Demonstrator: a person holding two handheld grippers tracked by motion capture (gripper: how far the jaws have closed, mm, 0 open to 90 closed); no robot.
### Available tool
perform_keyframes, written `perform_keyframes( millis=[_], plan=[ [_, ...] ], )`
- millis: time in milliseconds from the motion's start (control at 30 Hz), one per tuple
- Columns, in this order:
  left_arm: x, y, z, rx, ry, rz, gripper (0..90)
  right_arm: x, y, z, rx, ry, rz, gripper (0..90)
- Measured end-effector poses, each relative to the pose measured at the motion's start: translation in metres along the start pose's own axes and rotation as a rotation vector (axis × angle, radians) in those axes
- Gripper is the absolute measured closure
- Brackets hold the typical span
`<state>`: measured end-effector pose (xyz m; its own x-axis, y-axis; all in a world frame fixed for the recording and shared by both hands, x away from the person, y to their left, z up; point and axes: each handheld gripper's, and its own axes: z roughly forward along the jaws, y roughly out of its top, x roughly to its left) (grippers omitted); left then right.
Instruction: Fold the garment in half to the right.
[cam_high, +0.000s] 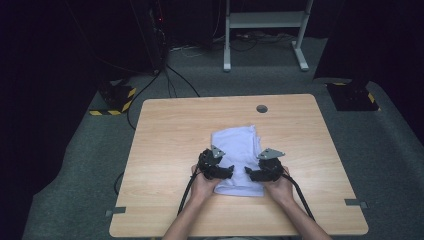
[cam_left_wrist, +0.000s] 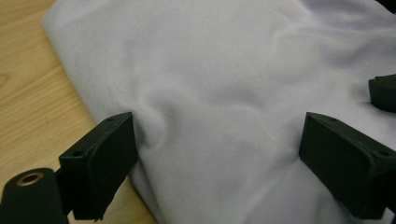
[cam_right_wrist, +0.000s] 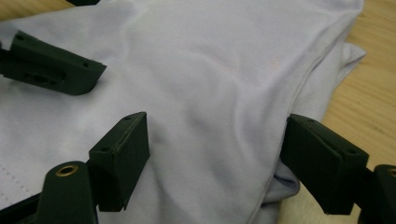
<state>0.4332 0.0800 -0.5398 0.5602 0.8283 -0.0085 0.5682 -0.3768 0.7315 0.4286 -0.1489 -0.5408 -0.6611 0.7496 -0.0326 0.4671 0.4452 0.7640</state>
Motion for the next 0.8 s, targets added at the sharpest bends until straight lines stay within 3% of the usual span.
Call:
perform_keyframes(
  millis=[167, 267, 367, 433, 633, 700, 800],
  plan=[
    [0.002, -0.002, -0.011, -0.022, -0.018, -0.041, 10.9, -0.005, 0.006, -0.001, -0.006, -0.016, 0.009, 21.4],
    [-0.009, -0.009, -0.018, -0.018, -0.009, 0.006, 11.6, 0.001, 0.000, -0.015, -0.040, 0.002, -0.001, 22.4],
    [-0.013, -0.015, -0.015, -0.007, -0.003, 0.020, 12.6, 0.009, -0.007, -0.020, -0.033, 0.031, -0.021, 23.6],
    [-0.008, -0.014, -0.011, -0.013, -0.011, -0.005, 11.2, 0.012, -0.008, -0.015, -0.006, 0.025, -0.041, 23.8],
    [0.005, 0.002, 0.000, 0.012, 0.008, -0.043, 11.8, -0.002, 0.004, 0.004, 0.010, 0.008, -0.005, 22.2],
    [0.007, 0.002, -0.004, -0.012, -0.011, -0.078, 10.7, -0.005, 0.007, 0.003, 0.002, 0.004, 0.002, 22.4],
    [0.005, -0.004, -0.008, -0.015, -0.016, -0.061, 10.5, -0.003, 0.004, -0.006, -0.039, 0.024, 0.008, 23.0]
  ],
)
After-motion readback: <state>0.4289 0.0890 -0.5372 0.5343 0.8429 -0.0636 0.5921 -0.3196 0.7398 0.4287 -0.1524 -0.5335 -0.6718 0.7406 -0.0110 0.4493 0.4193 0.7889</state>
